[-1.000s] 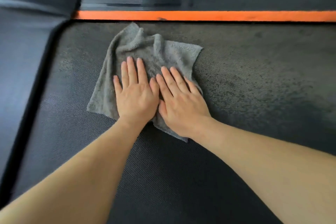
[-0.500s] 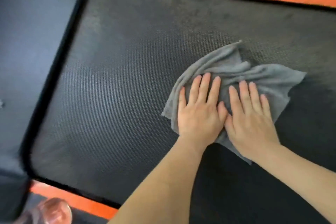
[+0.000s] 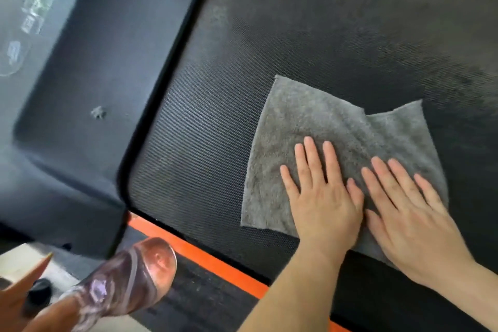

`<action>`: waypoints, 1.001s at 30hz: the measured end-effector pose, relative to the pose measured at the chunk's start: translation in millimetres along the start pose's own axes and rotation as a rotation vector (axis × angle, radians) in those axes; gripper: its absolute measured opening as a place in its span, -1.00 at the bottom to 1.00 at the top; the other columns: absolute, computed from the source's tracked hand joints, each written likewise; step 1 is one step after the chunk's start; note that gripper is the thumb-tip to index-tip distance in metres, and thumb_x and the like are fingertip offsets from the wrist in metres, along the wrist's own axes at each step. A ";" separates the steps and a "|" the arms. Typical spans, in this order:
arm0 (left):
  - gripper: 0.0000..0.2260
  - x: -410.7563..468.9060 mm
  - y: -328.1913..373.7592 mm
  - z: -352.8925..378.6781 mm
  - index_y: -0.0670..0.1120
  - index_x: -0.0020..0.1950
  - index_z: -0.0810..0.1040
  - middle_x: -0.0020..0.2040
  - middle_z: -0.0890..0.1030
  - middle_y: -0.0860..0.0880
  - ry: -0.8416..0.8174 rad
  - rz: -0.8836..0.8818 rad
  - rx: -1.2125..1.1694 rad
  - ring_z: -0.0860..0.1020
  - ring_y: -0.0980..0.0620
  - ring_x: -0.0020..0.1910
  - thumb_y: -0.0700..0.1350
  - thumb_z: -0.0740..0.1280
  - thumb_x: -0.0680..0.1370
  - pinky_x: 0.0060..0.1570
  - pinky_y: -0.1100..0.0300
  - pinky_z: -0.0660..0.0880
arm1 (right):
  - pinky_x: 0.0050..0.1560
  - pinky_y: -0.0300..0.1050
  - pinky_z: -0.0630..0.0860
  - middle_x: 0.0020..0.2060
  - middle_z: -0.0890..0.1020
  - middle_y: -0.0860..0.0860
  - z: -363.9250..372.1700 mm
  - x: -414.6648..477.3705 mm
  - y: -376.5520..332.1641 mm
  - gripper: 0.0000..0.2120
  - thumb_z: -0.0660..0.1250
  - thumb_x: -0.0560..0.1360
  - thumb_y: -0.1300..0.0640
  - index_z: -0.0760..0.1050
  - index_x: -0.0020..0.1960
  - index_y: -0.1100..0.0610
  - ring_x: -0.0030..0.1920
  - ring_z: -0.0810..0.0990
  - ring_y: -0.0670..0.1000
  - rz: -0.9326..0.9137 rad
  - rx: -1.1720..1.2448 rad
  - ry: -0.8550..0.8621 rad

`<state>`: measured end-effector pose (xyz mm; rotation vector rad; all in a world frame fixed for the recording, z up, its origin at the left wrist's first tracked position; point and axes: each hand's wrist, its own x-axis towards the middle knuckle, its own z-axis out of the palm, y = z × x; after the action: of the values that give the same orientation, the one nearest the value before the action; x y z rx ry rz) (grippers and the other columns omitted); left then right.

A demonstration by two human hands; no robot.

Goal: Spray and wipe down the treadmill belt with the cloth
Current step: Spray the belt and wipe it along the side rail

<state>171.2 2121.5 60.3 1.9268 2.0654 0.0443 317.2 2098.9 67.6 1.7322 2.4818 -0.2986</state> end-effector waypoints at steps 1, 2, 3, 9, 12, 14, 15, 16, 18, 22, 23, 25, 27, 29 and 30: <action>-0.40 -2.0 -1.0 -0.1 -0.06 0.62 0.08 0.63 -0.01 -0.13 -0.016 0.022 -0.001 -0.09 -0.10 0.61 0.13 0.03 0.61 0.49 -0.20 -0.19 | 0.46 0.24 0.20 0.55 0.22 0.19 -2.8 -5.5 1.7 -0.39 -0.04 0.61 -0.07 0.25 0.53 0.27 0.54 0.21 0.19 0.014 0.008 -0.019; -0.40 -0.8 -4.8 -2.0 -0.03 0.62 0.10 0.63 0.02 -0.10 -0.020 0.043 -0.011 -0.06 -0.07 0.61 0.14 0.05 0.60 0.51 -0.20 -0.17 | 0.45 0.27 0.21 0.55 0.23 0.20 -3.9 -5.9 0.8 -0.38 -0.03 0.60 -0.06 0.25 0.53 0.28 0.54 0.22 0.21 0.038 0.016 -0.024; -0.41 2.7 -12.1 -6.2 -0.01 0.61 0.12 0.63 0.05 -0.07 -0.009 0.072 -0.013 -0.03 -0.05 0.61 0.14 0.06 0.60 0.52 -0.20 -0.12 | 0.44 0.29 0.21 0.55 0.22 0.20 -4.6 -1.3 -4.5 -0.38 -0.03 0.59 -0.05 0.24 0.54 0.28 0.54 0.21 0.23 0.071 0.033 -0.021; -0.41 65.6 -127.7 -53.7 0.03 0.63 -0.02 0.64 -0.02 -0.01 0.017 -0.160 -0.014 -0.09 -0.02 0.60 0.14 0.05 0.63 0.49 -0.25 -0.14 | 0.51 0.18 0.07 0.58 0.16 0.10 -1.9 99.4 -112.7 -0.39 -0.04 0.61 -0.09 0.15 0.58 0.17 0.58 0.12 0.11 -0.005 0.119 0.060; -0.39 83.9 -186.1 -80.6 0.05 0.63 -0.10 0.64 -0.10 0.02 0.012 -0.364 0.036 -0.13 0.01 0.60 0.15 0.03 0.63 0.49 -0.26 -0.13 | 0.53 0.13 0.01 0.59 0.16 0.03 -0.8 144.5 -170.6 -0.41 -0.04 0.62 -0.09 0.18 0.59 0.10 0.59 0.10 0.04 -0.106 0.168 0.086; -0.40 85.5 -203.9 -87.2 0.04 0.63 -0.12 0.64 -0.12 0.02 0.001 -0.431 0.044 -0.14 0.00 0.60 0.14 0.01 0.64 0.49 -0.28 -0.12 | 0.54 0.12 -0.02 0.59 0.15 0.01 1.5 156.7 -191.6 -0.41 -0.03 0.61 -0.09 0.16 0.59 0.10 0.59 0.07 0.03 -0.133 0.180 0.091; -0.41 86.4 -202.9 -86.9 0.03 0.63 -0.14 0.64 -0.14 0.01 -0.005 -0.448 0.036 -0.15 -0.01 0.60 0.12 0.00 0.64 0.48 -0.30 -0.13 | 0.55 0.12 -0.03 0.60 0.14 0.01 3.9 158.1 -193.5 -0.41 -0.03 0.61 -0.09 0.15 0.59 0.11 0.60 0.06 0.03 -0.139 0.173 0.096; -0.41 87.3 -198.1 -85.1 0.01 0.63 -0.15 0.63 -0.15 -0.01 -0.001 -0.463 0.036 -0.17 -0.02 0.60 0.10 -0.01 0.65 0.47 -0.32 -0.15 | 0.55 0.11 -0.03 0.60 0.13 0.01 4.9 157.8 -191.2 -0.41 -0.03 0.62 -0.09 0.14 0.60 0.12 0.60 0.05 0.03 -0.155 0.168 0.105; -0.42 87.8 -184.3 -80.2 -0.04 0.63 -0.16 0.63 -0.17 -0.05 0.016 -0.495 0.032 -0.20 -0.05 0.60 0.06 -0.03 0.66 0.46 -0.35 -0.18 | 0.55 0.08 0.00 0.59 0.15 0.02 4.4 153.3 -180.8 -0.40 -0.02 0.62 -0.08 0.16 0.59 0.15 0.59 0.07 0.03 -0.198 0.158 0.116; -0.41 67.4 -127.5 -54.0 -0.09 0.62 -0.16 0.62 -0.21 -0.11 0.019 -0.355 -0.006 -0.26 -0.08 0.59 0.07 -0.04 0.66 0.47 -0.33 -0.25 | 0.55 0.08 0.05 0.59 0.14 0.05 2.6 115.6 -117.6 -0.39 -0.01 0.63 -0.11 0.16 0.59 0.17 0.59 0.07 0.05 -0.169 0.089 0.072; -0.41 57.4 -111.0 -46.5 -0.09 0.63 -0.13 0.63 -0.20 -0.11 0.017 -0.282 -0.012 -0.26 -0.09 0.59 0.08 -0.04 0.65 0.47 -0.32 -0.25 | 0.54 0.09 0.07 0.59 0.14 0.07 2.0 100.1 -97.2 -0.39 -0.01 0.63 -0.11 0.16 0.58 0.18 0.59 0.08 0.06 -0.149 0.067 0.062; -0.40 34.5 -71.2 -29.8 -0.11 0.63 -0.05 0.63 -0.14 -0.13 0.017 -0.155 -0.016 -0.20 -0.10 0.60 0.11 -0.04 0.64 0.48 -0.31 -0.23 | 0.52 0.11 0.09 0.58 0.17 0.09 -2.9 64.5 -49.2 -0.38 -0.02 0.62 -0.11 0.19 0.57 0.20 0.58 0.12 0.08 -0.108 0.018 0.006; -0.40 14.7 -40.5 -16.8 -0.10 0.63 0.00 0.63 -0.10 -0.13 -0.025 -0.058 -0.016 -0.18 -0.10 0.60 0.12 -0.03 0.64 0.48 -0.28 -0.22 | 0.50 0.13 0.11 0.57 0.20 0.11 -7.8 36.1 -16.3 -0.37 -0.03 0.61 -0.12 0.21 0.56 0.22 0.56 0.16 0.10 -0.064 -0.005 -0.054; -0.41 -4.8 -15.9 -12.6 -0.07 0.63 0.06 0.63 -0.05 -0.11 -0.057 -0.019 -0.045 -0.13 -0.07 0.61 0.12 0.01 0.63 0.48 -0.25 -0.17 | 0.47 0.19 0.18 0.56 0.21 0.13 -13.7 14.2 1.9 -0.36 -0.02 0.60 -0.13 0.24 0.55 0.23 0.55 0.20 0.14 -0.022 -0.024 -0.124; -0.41 -12.2 -9.0 -13.4 -0.05 0.62 0.10 0.63 -0.01 -0.09 -0.058 -0.009 -0.061 -0.09 -0.06 0.61 0.11 0.03 0.61 0.49 -0.24 -0.12 | 0.45 0.21 0.20 0.56 0.21 0.13 -17.1 8.6 5.1 -0.36 0.00 0.59 -0.12 0.25 0.54 0.24 0.55 0.20 0.16 0.000 -0.019 -0.131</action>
<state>159.7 2111.2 73.4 1.8605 2.0117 0.0488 319.5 2112.2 82.1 1.6493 2.3850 -0.3745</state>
